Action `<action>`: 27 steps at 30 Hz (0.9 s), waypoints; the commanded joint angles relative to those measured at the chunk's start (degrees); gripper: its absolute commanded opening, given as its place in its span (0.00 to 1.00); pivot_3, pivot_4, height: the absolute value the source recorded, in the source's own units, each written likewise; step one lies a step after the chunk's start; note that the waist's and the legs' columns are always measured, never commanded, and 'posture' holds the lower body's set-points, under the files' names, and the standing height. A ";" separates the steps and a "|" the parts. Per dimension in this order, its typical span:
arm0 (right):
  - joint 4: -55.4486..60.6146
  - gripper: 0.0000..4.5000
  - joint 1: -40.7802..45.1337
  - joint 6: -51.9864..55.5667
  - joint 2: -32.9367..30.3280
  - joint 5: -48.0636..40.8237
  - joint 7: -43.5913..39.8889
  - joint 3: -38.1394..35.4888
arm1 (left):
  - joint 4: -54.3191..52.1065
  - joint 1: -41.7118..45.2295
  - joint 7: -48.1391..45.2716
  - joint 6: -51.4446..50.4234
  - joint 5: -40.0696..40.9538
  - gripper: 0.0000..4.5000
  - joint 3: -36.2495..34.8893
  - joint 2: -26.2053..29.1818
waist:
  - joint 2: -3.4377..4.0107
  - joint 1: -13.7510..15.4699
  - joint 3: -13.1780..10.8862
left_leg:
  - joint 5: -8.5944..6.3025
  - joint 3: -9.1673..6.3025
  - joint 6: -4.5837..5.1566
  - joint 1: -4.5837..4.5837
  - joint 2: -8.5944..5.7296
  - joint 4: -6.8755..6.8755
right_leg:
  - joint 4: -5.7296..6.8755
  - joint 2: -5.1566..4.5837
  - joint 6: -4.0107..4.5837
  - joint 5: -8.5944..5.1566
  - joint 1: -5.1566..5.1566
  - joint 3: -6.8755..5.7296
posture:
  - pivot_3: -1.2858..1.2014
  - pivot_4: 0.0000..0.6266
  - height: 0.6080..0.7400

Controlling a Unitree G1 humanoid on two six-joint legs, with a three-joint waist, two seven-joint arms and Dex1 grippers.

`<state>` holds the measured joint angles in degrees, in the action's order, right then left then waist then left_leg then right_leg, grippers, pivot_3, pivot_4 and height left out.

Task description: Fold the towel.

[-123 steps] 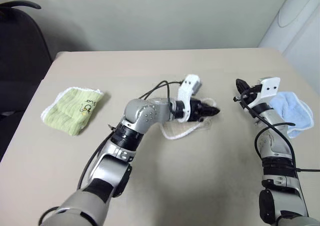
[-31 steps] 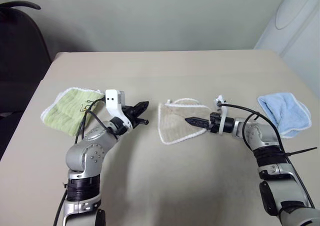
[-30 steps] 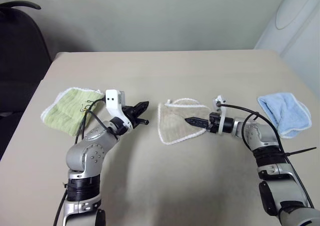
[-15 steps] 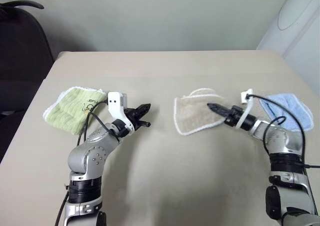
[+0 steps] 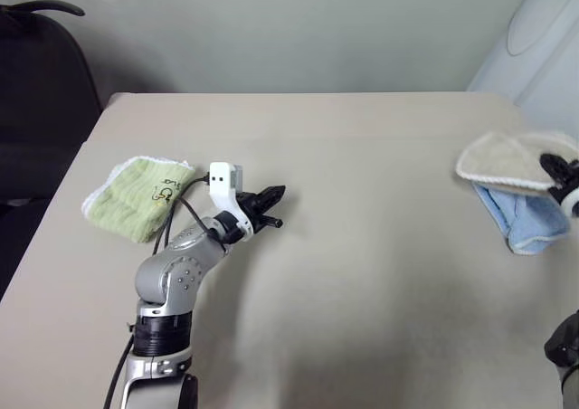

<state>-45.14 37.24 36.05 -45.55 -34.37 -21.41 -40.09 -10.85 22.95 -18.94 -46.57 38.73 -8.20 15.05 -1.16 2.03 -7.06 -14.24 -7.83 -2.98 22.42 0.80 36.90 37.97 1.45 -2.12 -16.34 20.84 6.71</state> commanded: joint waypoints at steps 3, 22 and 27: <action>-10.49 0.13 1.22 -11.45 -0.89 7.32 3.12 4.41 | -0.85 0.99 -1.05 1.26 -0.41 0.00 0.80 -0.59 | 0.15 -0.27 -0.01 | -0.01 0.21 0.01 0.00 0.02 -0.03 | 0.09 0.00 -0.01 0.01 0.13 0.16 | 0.52 0.24 1.00; 11.07 1.00 -11.36 -9.95 -3.26 2.55 3.58 -4.20 | 0.09 0.00 -2.16 1.39 -0.04 0.00 0.21 -1.07 | 0.17 0.02 -0.01 | -0.12 0.36 0.20 -0.06 0.01 0.04 | 0.01 -0.06 -0.05 0.00 0.00 0.22 | 0.52 0.24 1.00; 18.94 1.00 -16.26 -9.20 -2.91 3.84 6.81 -6.00 | 2.63 1.37 -2.24 2.72 -1.48 0.00 -0.26 -0.60 | 0.16 0.02 -0.01 | -0.26 0.37 0.45 -0.06 0.01 0.08 | 0.00 -0.06 -0.10 -0.03 -0.01 0.26 | 0.52 0.24 1.00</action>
<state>-30.44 21.25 27.03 -47.25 -30.17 -16.16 -44.02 -8.16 22.83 -20.90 -45.78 37.96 -7.91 14.25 -1.00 2.05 -7.07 -14.50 -7.46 -2.53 22.36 0.80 36.98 37.97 1.39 -2.24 -16.38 20.83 6.99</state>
